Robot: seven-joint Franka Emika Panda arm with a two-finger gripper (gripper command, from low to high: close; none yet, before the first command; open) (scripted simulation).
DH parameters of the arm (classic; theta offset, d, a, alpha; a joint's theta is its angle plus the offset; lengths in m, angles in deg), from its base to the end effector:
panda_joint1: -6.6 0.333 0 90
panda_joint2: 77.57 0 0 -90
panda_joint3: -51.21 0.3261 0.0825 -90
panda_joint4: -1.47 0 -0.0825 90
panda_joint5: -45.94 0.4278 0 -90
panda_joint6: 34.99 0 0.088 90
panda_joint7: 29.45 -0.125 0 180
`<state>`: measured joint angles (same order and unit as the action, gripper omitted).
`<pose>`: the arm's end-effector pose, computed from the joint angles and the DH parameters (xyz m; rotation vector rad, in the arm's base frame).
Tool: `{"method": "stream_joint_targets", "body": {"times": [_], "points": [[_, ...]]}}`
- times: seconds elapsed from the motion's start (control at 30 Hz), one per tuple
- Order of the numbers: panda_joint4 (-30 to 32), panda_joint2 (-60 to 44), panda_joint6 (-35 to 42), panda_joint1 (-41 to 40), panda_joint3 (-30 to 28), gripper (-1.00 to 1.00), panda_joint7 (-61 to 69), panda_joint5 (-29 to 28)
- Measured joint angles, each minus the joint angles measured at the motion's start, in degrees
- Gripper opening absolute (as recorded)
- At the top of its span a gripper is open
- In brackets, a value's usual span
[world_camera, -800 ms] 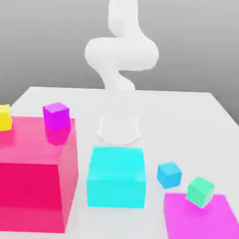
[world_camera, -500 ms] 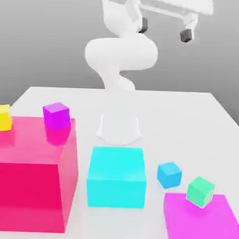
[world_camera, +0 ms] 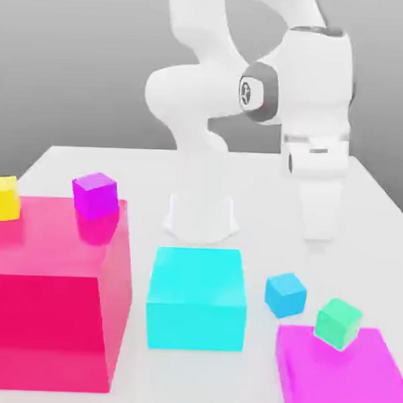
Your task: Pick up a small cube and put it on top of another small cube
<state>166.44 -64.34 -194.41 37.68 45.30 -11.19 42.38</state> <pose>0.3455 0.1691 0.2191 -2.8718 -1.2411 -0.2089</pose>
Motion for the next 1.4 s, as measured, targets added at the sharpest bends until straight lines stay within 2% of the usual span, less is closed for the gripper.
{"method": "stream_joint_targets", "body": {"times": [0.17,0.3,0.43,0.47,0.7,1.0,1.4], "points": [[5.7,-6.4,-5.5,5.1,-0.5,0.00,12.2,0.7],[5.4,-14.2,-12.0,6.1,0.4,0.00,16.3,4.4],[4.1,-22.5,-18.9,2.0,4.9,0.00,18.0,6.6],[3.8,-24.3,-20.4,1.4,5.6,-1.00,18.1,6.7],[3.7,-24.7,-20.6,1.0,5.9,-1.00,18.0,6.6],[6.0,-7.8,-6.1,0.8,4.3,-1.00,14.9,3.0],[-13.2,2.5,22.0,-23.6,-7.9,-1.00,-9.9,-2.2]]}}
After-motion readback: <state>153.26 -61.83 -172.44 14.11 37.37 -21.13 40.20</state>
